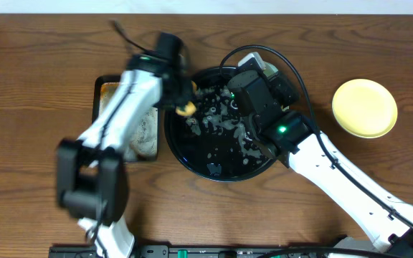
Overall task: Clean dirty plates on tray and stack at the side
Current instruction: 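Move the left gripper to the rectangular tray and set the sponge down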
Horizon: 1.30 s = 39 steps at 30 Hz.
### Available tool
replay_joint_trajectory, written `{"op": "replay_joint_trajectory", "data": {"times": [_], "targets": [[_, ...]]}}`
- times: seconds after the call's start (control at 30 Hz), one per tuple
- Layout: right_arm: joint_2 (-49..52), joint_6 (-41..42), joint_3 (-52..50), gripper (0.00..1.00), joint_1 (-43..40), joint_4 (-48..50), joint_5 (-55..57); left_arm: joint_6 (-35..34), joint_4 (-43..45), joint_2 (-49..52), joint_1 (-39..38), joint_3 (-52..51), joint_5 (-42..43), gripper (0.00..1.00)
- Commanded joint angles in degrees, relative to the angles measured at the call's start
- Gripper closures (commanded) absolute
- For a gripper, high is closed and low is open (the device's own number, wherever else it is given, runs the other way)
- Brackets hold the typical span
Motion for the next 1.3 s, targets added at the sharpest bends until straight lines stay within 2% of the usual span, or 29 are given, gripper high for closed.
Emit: {"op": "replay_joint_trajectory", "data": {"times": [0.0,0.13,0.23,0.37,0.53,0.57,0.67,0.7,0.77,0.9,1.13,1.27], "targets": [[-0.1,-0.3,-0.2,0.99,0.4,0.2,1.4,4.3,-1.6,-6.3,4.1,0.6,-0.7,0.78],[-0.1,-0.3,-0.2,0.99,0.4,0.2,1.4,8.6,-5.4,-7.7,7.4,0.5,-16.7,0.77],[-0.1,-0.2,-0.2,0.99,0.4,0.3,1.4,12.6,-4.4,-6.6,8.8,-1.5,-23.6,0.77],[-0.1,-0.3,-0.2,0.99,0.4,0.6,1.4,17.1,-4.0,-3.4,10.1,-4.4,-23.6,0.77],[-0.1,-0.5,-0.2,0.99,0.4,0.3,1.5,17.6,-3.5,0.3,11.6,-5.7,-23.5,0.76],[-0.1,-0.5,-0.2,0.99,0.4,0.3,1.5,17.6,-3.6,0.5,11.9,-5.7,-23.5,0.72],[-0.1,-0.4,-0.2,0.99,0.4,0.4,1.4,17.6,-3.7,0.2,12.0,-5.7,-23.5,0.4],[-0.1,-0.4,-0.2,0.99,0.4,0.4,1.4,17.6,-3.9,-0.2,12.0,-5.7,-23.5,0.34],[-0.1,-0.4,-0.2,0.99,0.4,0.4,1.4,16.9,-4.5,-1.2,12.0,-5.6,-23.3,0.27],[-0.1,-0.5,-0.2,0.99,0.4,0.4,1.5,14.4,-4.7,-5.0,12.0,-4.9,-21.8,0.23],[-0.1,-0.2,-0.2,0.99,0.3,0.4,1.5,14.4,-4.2,-14.0,12.0,-4.9,-8.8,0.22],[-0.1,2.6,-0.2,0.99,-0.9,0.2,2.9,14.4,-4.3,-17.4,12.0,-4.9,-3.5,0.22]]}}
